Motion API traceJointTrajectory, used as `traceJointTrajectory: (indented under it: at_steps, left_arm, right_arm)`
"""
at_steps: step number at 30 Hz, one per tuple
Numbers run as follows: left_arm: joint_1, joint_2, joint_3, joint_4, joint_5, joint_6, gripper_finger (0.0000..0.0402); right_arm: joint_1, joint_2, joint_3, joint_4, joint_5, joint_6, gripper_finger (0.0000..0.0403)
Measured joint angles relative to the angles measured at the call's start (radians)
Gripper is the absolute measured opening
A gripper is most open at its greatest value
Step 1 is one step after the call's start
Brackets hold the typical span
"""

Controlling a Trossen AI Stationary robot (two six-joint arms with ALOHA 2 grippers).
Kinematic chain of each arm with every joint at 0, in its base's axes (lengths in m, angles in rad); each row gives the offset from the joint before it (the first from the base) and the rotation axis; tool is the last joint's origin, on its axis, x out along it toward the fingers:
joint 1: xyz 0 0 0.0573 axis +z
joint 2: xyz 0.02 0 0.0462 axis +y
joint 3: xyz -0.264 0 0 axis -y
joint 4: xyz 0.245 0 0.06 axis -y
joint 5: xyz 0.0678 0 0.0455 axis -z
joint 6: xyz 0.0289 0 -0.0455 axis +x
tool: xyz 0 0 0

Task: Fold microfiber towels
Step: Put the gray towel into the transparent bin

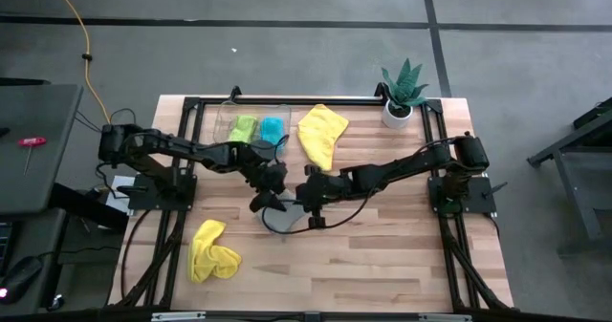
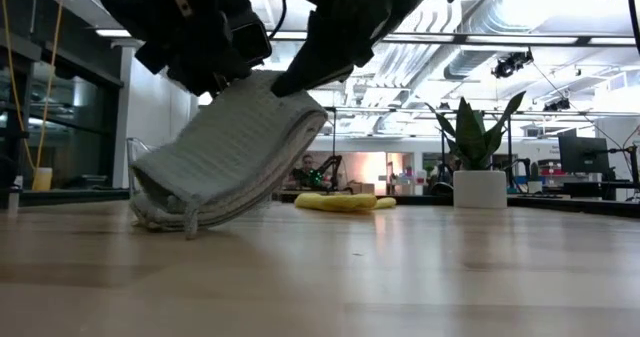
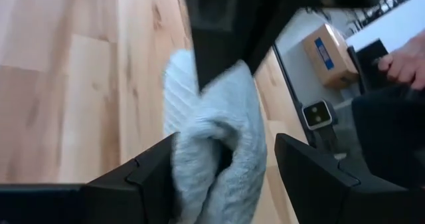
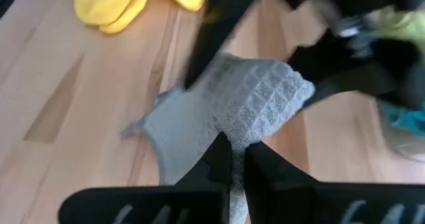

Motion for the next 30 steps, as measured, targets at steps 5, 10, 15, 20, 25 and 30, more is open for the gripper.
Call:
traceJointTrajectory:
  at_steps: [5, 10, 15, 20, 25, 30]
  left_arm:
    - [-0.038, 0.0, 0.0, -0.01, -0.005, 0.007, 0.023]
    - [-0.044, 0.0, 0.0, -0.036, -0.04, -0.014, 0.023]
    - [-0.044, 0.0, 0.0, -0.152, -0.138, -0.029, 0.023]
    - [-0.042, -0.001, -0.001, -0.195, -0.214, -0.047, 0.0229]
    - [-0.042, -0.006, -0.001, -0.169, -0.209, -0.068, 0.0229]
    - [-0.042, -0.006, -0.001, -0.176, -0.176, -0.072, 0.0208]
  right_arm:
    - [-0.001, 0.0, 0.0, 0.02, 0.009, 0.0, 0.0]
    - [-0.002, 0.0, 0.0, 0.019, 0.014, 0.011, 0.0]
    - [-0.002, 0.0, 0.0, 0.018, 0.038, 0.026, 0.0]
    - [-0.002, 0.0, 0.0, 0.017, 0.041, 0.026, 0.0]
    - [-0.003, 0.0, 0.0, 0.017, 0.041, 0.026, 0.0]
    - [-0.003, 0.0, 0.0, 0.012, 0.051, 0.026, 0.0]
